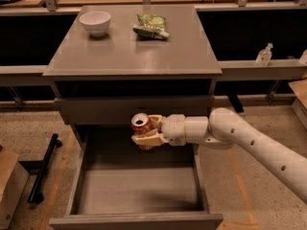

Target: Place coke can into middle drawer

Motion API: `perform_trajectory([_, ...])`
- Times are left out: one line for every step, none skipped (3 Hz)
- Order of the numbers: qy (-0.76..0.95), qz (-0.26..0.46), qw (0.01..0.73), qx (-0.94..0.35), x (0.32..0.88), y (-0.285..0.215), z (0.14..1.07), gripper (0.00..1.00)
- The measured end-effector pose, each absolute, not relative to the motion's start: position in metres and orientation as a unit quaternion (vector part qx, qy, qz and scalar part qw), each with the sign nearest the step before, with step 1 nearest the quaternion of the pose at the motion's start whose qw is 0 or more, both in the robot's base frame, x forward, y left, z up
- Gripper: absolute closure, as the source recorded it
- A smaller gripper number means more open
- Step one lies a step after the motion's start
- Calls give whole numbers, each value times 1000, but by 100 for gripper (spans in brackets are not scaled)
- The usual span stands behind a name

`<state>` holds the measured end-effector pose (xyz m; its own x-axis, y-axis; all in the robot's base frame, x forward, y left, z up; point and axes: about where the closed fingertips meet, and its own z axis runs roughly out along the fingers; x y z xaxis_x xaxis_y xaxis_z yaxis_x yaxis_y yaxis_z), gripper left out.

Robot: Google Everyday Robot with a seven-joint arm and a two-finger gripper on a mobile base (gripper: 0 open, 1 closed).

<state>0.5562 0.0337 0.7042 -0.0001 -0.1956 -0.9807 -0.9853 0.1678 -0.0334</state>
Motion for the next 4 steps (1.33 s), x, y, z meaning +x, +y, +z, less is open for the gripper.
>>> perform_trajectory([578,400,487,-519,560,33,693,100])
perform_trajectory([573,405,491,-516,561,36,660,100])
perform_trajectory([572,409,515,-491,563,39,611,100])
perform_trajectory([572,412,514,-490,562,40,609,100])
